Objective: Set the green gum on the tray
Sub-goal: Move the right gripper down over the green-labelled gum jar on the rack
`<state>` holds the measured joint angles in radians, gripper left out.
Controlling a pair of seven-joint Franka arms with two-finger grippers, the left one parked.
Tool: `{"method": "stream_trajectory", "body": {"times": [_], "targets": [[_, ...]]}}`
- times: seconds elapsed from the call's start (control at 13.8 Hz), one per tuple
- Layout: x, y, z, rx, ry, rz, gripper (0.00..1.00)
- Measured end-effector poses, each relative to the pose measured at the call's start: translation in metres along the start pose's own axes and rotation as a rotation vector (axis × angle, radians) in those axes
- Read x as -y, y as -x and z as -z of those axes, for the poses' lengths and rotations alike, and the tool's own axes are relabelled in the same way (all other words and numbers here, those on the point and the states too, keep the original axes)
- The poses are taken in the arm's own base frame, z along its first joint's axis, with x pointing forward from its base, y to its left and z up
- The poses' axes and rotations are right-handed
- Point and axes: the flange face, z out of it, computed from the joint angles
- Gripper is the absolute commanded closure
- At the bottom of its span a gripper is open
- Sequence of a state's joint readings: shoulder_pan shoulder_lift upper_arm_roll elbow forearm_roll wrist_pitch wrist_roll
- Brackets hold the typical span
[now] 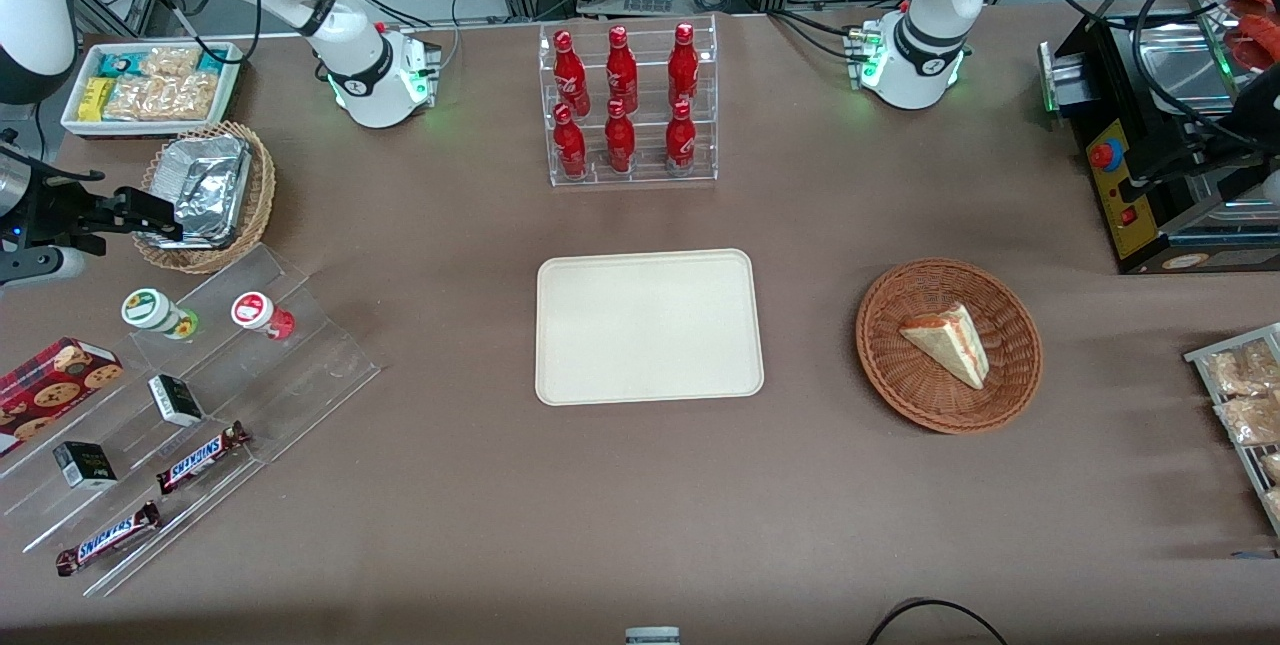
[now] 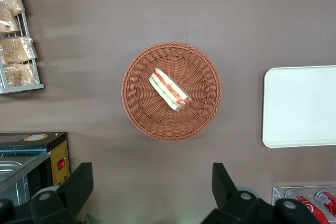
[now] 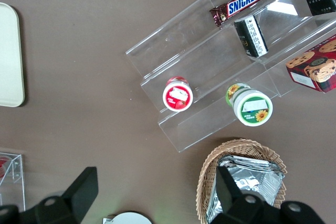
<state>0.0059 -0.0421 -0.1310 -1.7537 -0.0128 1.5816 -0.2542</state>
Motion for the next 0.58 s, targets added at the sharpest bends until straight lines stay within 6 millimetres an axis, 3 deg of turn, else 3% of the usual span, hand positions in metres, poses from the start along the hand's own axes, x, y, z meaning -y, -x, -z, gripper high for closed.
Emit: {"method": "stream_trajectory", "body": {"times": [0.36, 0.58], "targets": [[0.005, 0.001, -0.005, 0.039, -0.008, 0.005, 0.0], [-0.002, -0.003, -0.013, 0.038, -0.005, 0.013, 0.0]]}}
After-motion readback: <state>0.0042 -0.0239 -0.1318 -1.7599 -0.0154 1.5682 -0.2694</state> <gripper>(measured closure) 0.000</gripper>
